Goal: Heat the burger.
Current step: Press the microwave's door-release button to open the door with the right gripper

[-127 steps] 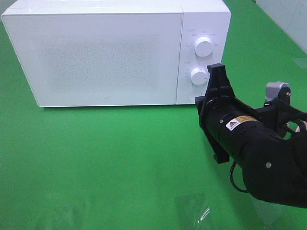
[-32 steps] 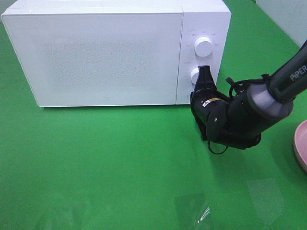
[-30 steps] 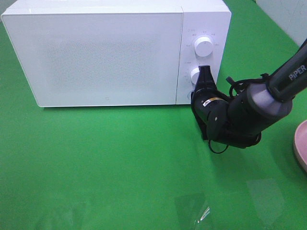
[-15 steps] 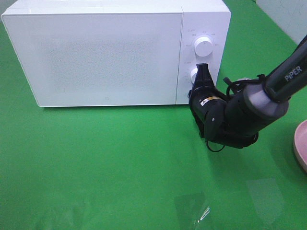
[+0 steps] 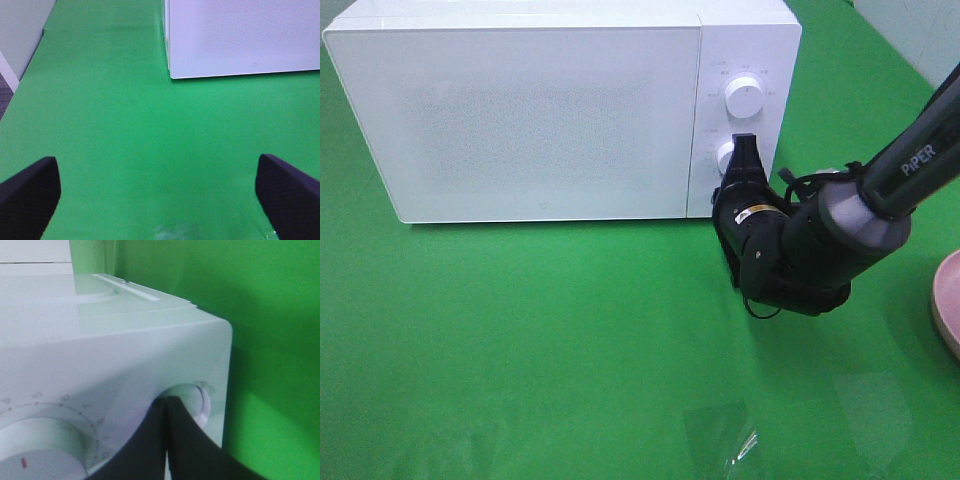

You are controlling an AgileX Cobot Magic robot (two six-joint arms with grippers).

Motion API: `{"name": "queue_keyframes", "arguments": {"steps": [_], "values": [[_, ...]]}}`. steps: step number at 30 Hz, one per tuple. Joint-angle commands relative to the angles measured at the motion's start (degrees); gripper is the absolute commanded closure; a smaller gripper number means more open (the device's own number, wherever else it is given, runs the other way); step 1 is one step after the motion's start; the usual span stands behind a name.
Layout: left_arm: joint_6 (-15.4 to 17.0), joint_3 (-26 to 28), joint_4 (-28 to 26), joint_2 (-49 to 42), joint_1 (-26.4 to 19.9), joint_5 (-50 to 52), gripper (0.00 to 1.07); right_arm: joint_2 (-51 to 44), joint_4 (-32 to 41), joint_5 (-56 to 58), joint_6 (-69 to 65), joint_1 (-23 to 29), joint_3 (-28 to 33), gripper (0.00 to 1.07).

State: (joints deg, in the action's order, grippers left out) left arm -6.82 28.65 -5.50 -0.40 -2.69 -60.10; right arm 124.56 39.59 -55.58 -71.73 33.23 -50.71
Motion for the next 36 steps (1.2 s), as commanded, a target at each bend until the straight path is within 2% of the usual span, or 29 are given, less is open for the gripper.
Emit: {"name": "queue_keyframes", "arguments": {"steps": [1, 7, 15, 27, 36], "values": [[0.1, -0.2, -0.5, -0.9, -0.2, 0.7, 0.09, -1.6, -2.7, -15.1, 0.3, -1.3, -3.4, 1.07], [0.1, -0.2, -0.5, -0.9, -0.2, 0.7, 0.09, -1.3, -3.2, -16.0, -0.6, -1.3, -5.8, 1.07], [0.1, -0.2, -0.5, -0.9, -0.2, 0.7, 0.09, 1.8, -6.0, -16.4, 0.2, -4.0, -10.4, 1.07], [0.1, -0.2, -0.5, -0.9, -0.2, 0.7, 0.09, 1.9, -5.9, -14.8, 0.2, -4.0, -10.7, 1.07], [0.1, -0.2, -0.5, -0.9, -0.2, 0.7, 0.09, 1.4, -6.9, -6.9, 0.2, -3.8, -10.7, 1.07]]}}
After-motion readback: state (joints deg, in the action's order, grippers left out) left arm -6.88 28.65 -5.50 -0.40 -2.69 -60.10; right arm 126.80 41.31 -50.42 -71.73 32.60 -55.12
